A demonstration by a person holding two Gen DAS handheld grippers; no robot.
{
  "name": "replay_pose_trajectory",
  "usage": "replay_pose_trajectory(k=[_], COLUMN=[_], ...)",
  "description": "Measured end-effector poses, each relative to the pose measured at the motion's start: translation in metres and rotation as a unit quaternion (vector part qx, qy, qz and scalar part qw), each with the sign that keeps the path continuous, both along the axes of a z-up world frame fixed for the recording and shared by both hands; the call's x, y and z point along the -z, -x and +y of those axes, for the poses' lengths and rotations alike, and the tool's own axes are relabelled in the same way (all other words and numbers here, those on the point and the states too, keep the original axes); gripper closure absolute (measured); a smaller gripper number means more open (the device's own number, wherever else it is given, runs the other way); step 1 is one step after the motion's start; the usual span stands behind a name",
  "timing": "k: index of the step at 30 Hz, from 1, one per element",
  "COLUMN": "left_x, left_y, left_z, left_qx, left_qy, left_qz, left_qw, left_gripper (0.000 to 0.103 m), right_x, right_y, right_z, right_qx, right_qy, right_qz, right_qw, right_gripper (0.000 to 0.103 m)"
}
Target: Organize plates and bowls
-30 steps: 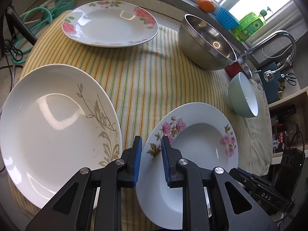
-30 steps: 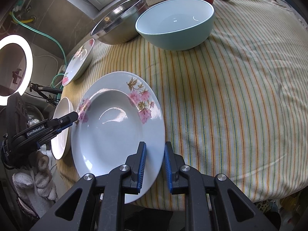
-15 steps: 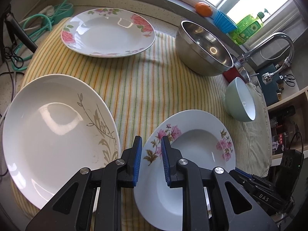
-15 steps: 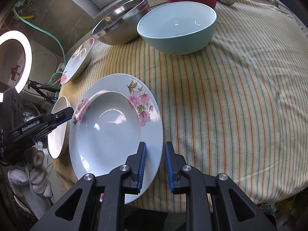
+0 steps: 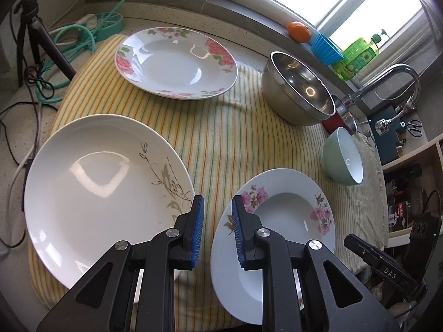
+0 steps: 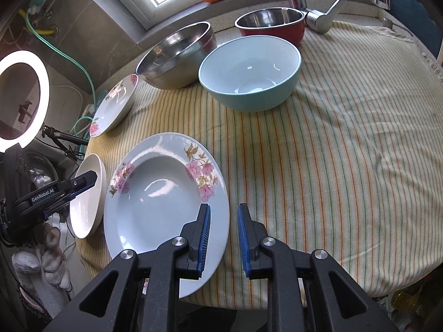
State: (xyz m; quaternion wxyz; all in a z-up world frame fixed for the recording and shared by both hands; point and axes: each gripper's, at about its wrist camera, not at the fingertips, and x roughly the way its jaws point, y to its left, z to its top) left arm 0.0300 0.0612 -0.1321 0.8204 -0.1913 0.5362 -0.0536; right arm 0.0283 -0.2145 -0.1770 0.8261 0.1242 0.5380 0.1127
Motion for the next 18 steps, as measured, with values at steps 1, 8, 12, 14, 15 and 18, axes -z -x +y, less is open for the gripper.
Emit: replay_pose_trajectory(k=[1, 8, 12, 14, 15, 18], left_x=[-0.002, -0.01, -0.013, -0.013, -0.014, -0.014], left_y=[0.002, 0.019, 0.028, 0.032, 0.034, 0.041], left_z=[0.003, 0.035, 0.052, 0.059, 0.064, 0.076], left_qx=[-0.004, -0.043, -0.062, -0.072, -0.077, -0.092], left_qy=[0.0, 0.001, -0.004, -0.006, -0.008, -0.015], left_qz=[-0.003, -0.012, -0.016, -0.017, -0.018, -0.019], left_qw=[1.0, 0.999, 0.9979, 0.9972, 0.9968, 0.9954], left_gripper=[0.085, 0.085, 0.085, 0.085, 0.085, 0.085], right_x=[-0.003, -0.019, -0.023, -0.024, -0.024, -0.025], right_y=[0.0, -0.005, -0.008, -0.01, -0.011, -0.012], right_z=[0.003, 0.035, 0.055, 0.066, 0.071, 0.088], right_qx=[-0.004, -0.039, -0.064, -0.074, -0.079, -0.096], right_qy=[0.0, -0.005, -0.009, -0.013, -0.014, -0.016], right_qz=[-0.005, -0.032, -0.038, -0.039, -0.039, -0.042], right_qw=[1.0, 0.999, 0.997, 0.996, 0.996, 0.994], right_gripper=[0.084, 0.084, 0.084, 0.084, 0.084, 0.084])
